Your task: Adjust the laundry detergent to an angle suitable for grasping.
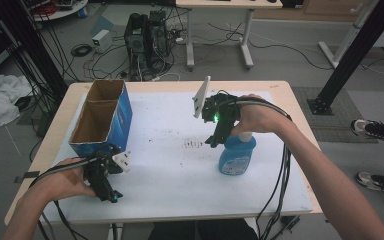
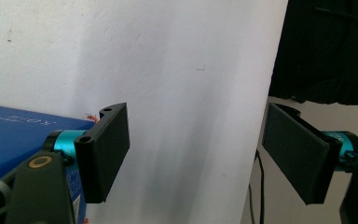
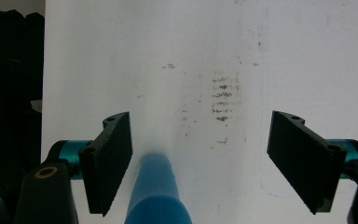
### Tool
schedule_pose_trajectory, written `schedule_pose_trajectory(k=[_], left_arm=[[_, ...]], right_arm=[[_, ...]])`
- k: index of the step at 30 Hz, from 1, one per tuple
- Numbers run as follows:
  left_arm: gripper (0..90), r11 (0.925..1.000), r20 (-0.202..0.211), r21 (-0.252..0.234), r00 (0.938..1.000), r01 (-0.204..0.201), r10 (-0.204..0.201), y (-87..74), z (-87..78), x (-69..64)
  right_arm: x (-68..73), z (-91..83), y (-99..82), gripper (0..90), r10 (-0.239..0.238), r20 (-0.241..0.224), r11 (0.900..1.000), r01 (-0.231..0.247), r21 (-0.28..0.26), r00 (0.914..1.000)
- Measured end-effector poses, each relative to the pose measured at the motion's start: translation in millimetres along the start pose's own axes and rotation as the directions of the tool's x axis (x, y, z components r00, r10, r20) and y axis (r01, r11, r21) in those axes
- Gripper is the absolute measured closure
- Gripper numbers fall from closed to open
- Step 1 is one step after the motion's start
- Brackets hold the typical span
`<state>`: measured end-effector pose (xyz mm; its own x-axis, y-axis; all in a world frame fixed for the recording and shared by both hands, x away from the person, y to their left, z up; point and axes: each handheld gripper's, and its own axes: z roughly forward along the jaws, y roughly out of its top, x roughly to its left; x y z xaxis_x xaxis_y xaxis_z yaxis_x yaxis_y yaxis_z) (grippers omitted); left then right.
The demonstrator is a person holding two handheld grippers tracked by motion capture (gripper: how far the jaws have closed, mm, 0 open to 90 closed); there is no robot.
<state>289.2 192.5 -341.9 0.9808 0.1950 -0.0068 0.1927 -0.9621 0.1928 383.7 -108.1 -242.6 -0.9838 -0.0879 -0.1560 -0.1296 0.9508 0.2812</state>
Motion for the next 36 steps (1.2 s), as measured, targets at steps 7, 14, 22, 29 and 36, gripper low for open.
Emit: schedule_pose_trajectory(k=[7, 14, 22, 29, 36], left_arm=[[23.2, 1.0000, -0.001, -0.005, 1.0000, 0.006, -0.006, 0.3, -0.3, -0.6], [23.3, 1.0000, -0.003, -0.009, 1.0000, 0.005, -0.005, -0.2, -0.9, 0.9], [23.2, 0.9998, -0.007, -0.015, 0.9999, 0.011, -0.011, -1.4, -2.9, -0.4], [23.3, 0.9996, -0.004, -0.015, 0.9997, 0.024, -0.024, -3.4, -3.8, -2.2], [23.3, 0.9997, -0.010, -0.014, 0.9998, 0.019, -0.019, -6.0, -2.8, -4.9]], right_arm=[[1.3, -1.0, 1.0, 21.4, -0.003, -0.004, 1.0000, 0.003, -0.006, 1.0000], [1.0, -3.1, 0.2, 21.4, -0.004, -0.001, 0.9999, 0.004, -0.010, 1.0000], [1.2, -3.1, 0.3, 21.4, -0.003, 0.001, 1.0000, 0.003, -0.005, 1.0000], [2.9, -1.6, 2.7, 21.4, -0.001, 0.005, 1.0000, 0.001, -0.009, 1.0000], [4.0, 1.1, 7.4, 21.4, -0.012, -0.006, 0.9999, 0.012, 0.005, 0.9999]])
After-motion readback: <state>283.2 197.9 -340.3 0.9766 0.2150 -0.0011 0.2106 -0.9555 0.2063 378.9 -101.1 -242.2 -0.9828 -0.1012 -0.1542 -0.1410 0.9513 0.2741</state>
